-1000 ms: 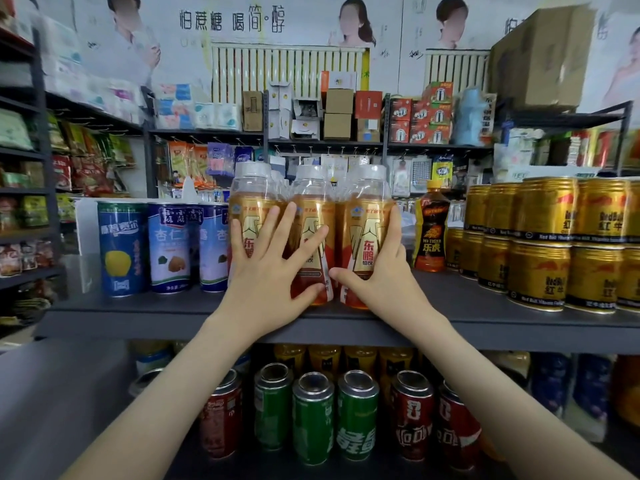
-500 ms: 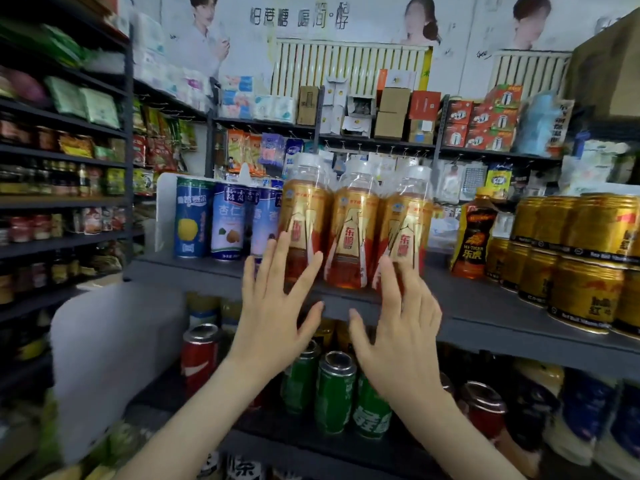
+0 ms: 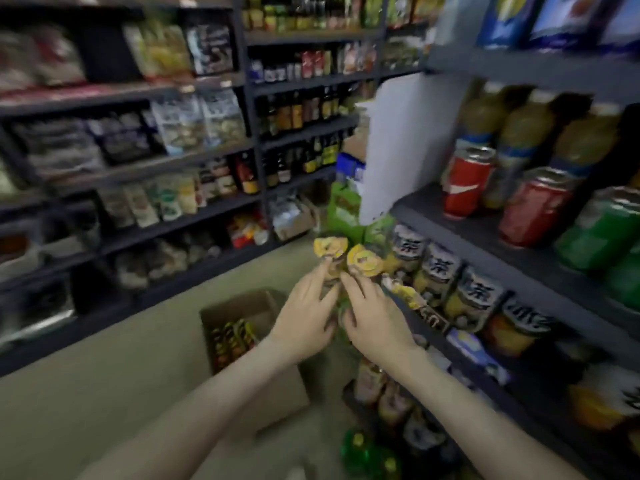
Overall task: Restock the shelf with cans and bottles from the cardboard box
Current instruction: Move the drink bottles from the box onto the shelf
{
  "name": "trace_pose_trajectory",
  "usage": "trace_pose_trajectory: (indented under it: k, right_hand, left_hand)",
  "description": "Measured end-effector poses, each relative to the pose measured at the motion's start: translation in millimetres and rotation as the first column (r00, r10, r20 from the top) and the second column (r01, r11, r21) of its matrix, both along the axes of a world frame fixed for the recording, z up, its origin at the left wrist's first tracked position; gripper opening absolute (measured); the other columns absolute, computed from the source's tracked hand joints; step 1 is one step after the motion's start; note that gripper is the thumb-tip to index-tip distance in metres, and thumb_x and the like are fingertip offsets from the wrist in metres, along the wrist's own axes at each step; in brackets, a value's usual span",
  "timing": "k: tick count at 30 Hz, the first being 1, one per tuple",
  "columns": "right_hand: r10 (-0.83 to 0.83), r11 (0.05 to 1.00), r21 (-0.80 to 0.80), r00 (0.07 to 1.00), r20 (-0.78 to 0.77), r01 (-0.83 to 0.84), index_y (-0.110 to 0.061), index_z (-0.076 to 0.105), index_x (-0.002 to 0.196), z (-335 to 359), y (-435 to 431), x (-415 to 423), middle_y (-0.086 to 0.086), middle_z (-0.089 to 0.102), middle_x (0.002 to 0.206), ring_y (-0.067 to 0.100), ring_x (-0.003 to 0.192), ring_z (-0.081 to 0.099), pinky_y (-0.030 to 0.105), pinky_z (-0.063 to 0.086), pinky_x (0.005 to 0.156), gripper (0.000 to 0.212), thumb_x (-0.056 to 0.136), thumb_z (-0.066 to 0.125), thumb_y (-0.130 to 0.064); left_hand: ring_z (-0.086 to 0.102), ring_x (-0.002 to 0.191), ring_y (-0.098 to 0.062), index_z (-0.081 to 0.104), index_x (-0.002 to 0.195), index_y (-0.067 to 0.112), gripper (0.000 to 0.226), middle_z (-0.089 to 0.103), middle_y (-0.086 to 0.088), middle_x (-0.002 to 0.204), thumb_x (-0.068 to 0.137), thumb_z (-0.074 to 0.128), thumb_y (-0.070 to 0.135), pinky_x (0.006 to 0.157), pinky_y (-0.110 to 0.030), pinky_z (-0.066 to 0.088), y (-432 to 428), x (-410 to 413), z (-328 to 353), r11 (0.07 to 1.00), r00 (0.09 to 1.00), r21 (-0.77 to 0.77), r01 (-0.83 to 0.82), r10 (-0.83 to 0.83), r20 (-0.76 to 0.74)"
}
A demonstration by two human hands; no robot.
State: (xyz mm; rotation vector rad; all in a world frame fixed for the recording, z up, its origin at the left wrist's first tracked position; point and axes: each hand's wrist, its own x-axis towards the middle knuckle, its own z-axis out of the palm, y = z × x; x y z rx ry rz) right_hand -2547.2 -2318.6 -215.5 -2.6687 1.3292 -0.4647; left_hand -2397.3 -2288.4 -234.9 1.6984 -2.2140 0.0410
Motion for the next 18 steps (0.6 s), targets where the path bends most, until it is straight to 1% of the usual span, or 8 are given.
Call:
trace_pose_trajectory:
  k: [4, 8, 9, 12, 13, 15, 16, 18]
  right_hand:
    - [0.048, 0.987, 0.157, 0.991, -0.123, -0.028, -0.018, 0.020, 0.150, -47.9, -20.1, 77.1, 0.006, 0.033, 0.144, 0.027, 0.127, 0.039, 0.038, 0.042, 0.095, 0.061, 0.095, 0.043, -0.027]
    - [0.143, 0.953, 0.296, 0.964, -0.225, -0.072, -0.018, 0.015, 0.151, -104.7, -56.7, 160.6, 0.005, 0.033, 0.143, 0.026, 0.128, 0.038, 0.036, 0.041, 0.096, 0.060, 0.098, 0.040, -0.029]
    - [0.168, 0.939, 0.334, 0.957, -0.238, -0.081, -0.018, 0.014, 0.152, -121.2, -69.1, 184.1, 0.004, 0.033, 0.143, 0.025, 0.127, 0.039, 0.036, 0.042, 0.096, 0.060, 0.098, 0.039, -0.029]
    - [0.240, 0.879, 0.471, 0.923, -0.302, -0.074, -0.019, 0.011, 0.152, -177.4, -104.3, 255.2, 0.005, 0.033, 0.144, 0.024, 0.126, 0.041, 0.035, 0.045, 0.095, 0.062, 0.099, 0.040, -0.028]
    - [0.257, 0.852, 0.520, 0.911, -0.321, -0.057, -0.020, 0.010, 0.153, -198.1, -113.5, 276.2, 0.004, 0.033, 0.145, 0.024, 0.127, 0.041, 0.034, 0.044, 0.096, 0.063, 0.099, 0.042, -0.027]
    - [0.282, 0.792, 0.610, 0.892, -0.354, -0.008, -0.022, 0.008, 0.153, -241.1, -129.6, 312.7, 0.003, 0.032, 0.148, 0.022, 0.130, 0.040, 0.032, 0.041, 0.099, 0.066, 0.099, 0.044, -0.026]
    - [0.298, 0.759, 0.651, 0.883, -0.363, 0.011, -0.023, 0.007, 0.153, -263.1, -137.3, 328.6, 0.002, 0.031, 0.149, 0.020, 0.131, 0.039, 0.032, 0.040, 0.102, 0.067, 0.099, 0.045, -0.026]
    - [0.314, 0.692, 0.720, 0.876, -0.366, 0.053, -0.026, 0.005, 0.153, -315.8, -147.8, 352.8, -0.001, 0.029, 0.149, 0.018, 0.131, 0.038, 0.031, 0.038, 0.104, 0.069, 0.098, 0.046, -0.026]
  left_hand:
    - [0.045, 0.129, -0.043, 0.055, 0.130, 0.004, 0.064, 0.039, -0.031, 0.143, 0.069, 0.072, 0.018, 0.103, -0.047, 0.040, 12.3, 81.9, -58.5, 0.961, 0.977, 0.181, -0.211, 0.215, -0.002]
    - [0.041, 0.132, -0.041, 0.050, 0.137, 0.008, 0.068, 0.034, -0.027, 0.148, 0.073, 0.071, 0.023, 0.103, -0.045, 0.041, 7.7, 175.5, -126.8, 0.854, 0.916, 0.352, -0.383, 0.399, 0.029]
    - [0.046, 0.129, -0.041, 0.052, 0.134, 0.009, 0.070, 0.038, -0.027, 0.145, 0.069, 0.074, 0.023, 0.099, -0.045, 0.045, 3.2, 201.0, -145.2, 0.828, 0.907, 0.389, -0.403, 0.417, 0.053]
    - [0.066, 0.100, -0.036, 0.065, 0.120, 0.011, 0.078, 0.058, -0.023, 0.127, 0.047, 0.089, 0.025, 0.069, -0.039, 0.058, -11.6, 276.2, -201.6, 0.714, 0.873, 0.524, -0.465, 0.469, 0.135]
    - [0.065, 0.102, -0.036, 0.063, 0.124, 0.012, 0.080, 0.056, -0.023, 0.130, 0.049, 0.089, 0.024, 0.069, -0.040, 0.058, -16.1, 296.1, -220.0, 0.662, 0.860, 0.582, -0.473, 0.489, 0.143]
    - [0.039, 0.134, -0.037, 0.032, 0.147, 0.013, 0.079, 0.026, -0.021, 0.153, 0.079, 0.071, 0.020, 0.100, -0.045, 0.046, -21.4, 330.3, -255.5, 0.563, 0.829, 0.655, -0.504, 0.528, 0.184]
    - [0.020, 0.144, -0.033, 0.013, 0.153, 0.014, 0.078, 0.009, -0.016, 0.159, 0.089, 0.058, 0.018, 0.112, -0.042, 0.032, -24.1, 345.3, -276.3, 0.575, 0.859, 0.662, -0.480, 0.462, 0.221]
    - [0.008, 0.147, -0.029, 0.002, 0.153, 0.015, 0.078, -0.002, -0.012, 0.160, 0.093, 0.050, 0.019, 0.117, -0.040, 0.020, -29.3, 369.8, -321.3, 0.519, 0.869, 0.720, -0.460, 0.428, 0.247]
